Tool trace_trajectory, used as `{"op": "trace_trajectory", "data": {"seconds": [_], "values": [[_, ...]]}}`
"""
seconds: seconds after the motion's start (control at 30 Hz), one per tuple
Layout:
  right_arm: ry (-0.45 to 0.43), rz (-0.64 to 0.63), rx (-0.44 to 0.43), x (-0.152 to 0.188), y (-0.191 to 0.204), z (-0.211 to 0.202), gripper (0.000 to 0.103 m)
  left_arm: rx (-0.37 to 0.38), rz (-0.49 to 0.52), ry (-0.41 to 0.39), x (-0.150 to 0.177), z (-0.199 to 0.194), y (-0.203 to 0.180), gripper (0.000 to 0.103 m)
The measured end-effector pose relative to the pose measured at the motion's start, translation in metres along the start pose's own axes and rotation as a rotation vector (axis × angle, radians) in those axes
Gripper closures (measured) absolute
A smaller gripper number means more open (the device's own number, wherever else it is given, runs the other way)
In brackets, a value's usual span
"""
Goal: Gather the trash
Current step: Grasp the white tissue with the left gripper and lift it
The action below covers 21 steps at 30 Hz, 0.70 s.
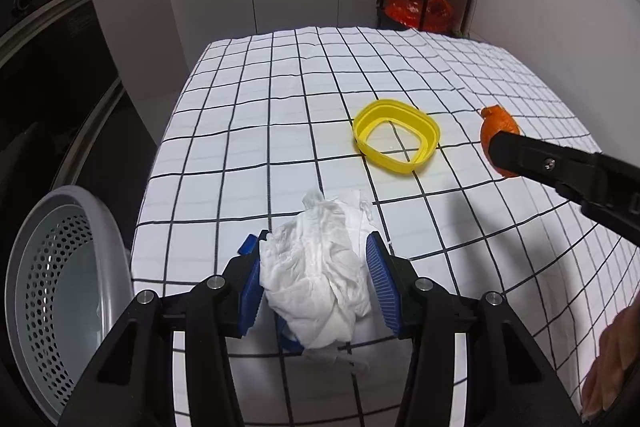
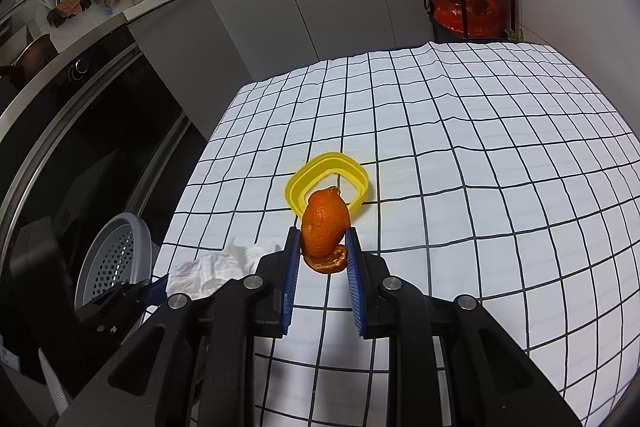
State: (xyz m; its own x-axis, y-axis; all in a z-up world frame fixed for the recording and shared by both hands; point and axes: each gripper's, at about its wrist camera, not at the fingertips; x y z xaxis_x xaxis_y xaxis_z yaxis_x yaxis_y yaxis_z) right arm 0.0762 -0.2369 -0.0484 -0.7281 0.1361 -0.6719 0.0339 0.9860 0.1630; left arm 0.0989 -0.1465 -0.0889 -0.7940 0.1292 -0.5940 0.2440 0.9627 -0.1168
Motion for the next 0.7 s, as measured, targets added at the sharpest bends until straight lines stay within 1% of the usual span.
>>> {"op": "trace_trajectory", "data": {"seconds": [0.07,0.1,0.13,0.2,0.3,0.47,0.7], "values": [[-0.002,-0.002,0.0,0.0,0.0,-0.001,0.081,0.0,0.006,0.013,0.0,0.004,-0.002,0.068],[-0.003,-0.002,0.0,0.0,0.0,-0.001,0.081,0.002,0.007,0.02,0.001,0.005,-0.002,0.078],[-0.002,0.0,-0.001,0.0,-0.001,-0.001,0.081,0.002,0.007,0.022,0.001,0.006,-0.003,0.085],[-0.001,0.002,-0.003,0.0,-0.001,0.0,0.081,0.006,0.002,0.015,0.001,0.004,-0.002,0.089],[-0.003,0.0,-0.004,-0.001,-0.001,-0.001,0.081,0.019,-0.008,-0.003,-0.001,-0.002,0.001,0.092],[-0.009,-0.001,-0.006,-0.002,0.001,-0.003,0.081,0.038,-0.038,-0.058,-0.007,-0.024,0.012,0.093],[-0.03,-0.016,-0.025,-0.006,0.013,-0.008,0.081,0.018,-0.088,-0.166,-0.017,-0.065,0.041,0.093]]}}
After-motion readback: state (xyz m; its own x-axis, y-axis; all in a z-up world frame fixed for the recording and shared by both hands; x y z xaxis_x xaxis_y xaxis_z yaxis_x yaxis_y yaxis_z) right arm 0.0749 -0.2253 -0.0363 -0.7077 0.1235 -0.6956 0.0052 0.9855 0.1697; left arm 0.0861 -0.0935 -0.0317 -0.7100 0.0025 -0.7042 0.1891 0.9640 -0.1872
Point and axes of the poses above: each gripper's, at about its wrist camera, not at the fingertips, and z roughly the way its jaws point, y to its left, x to its underside, and after that the axes turned 13 degrees about -z, right-handed
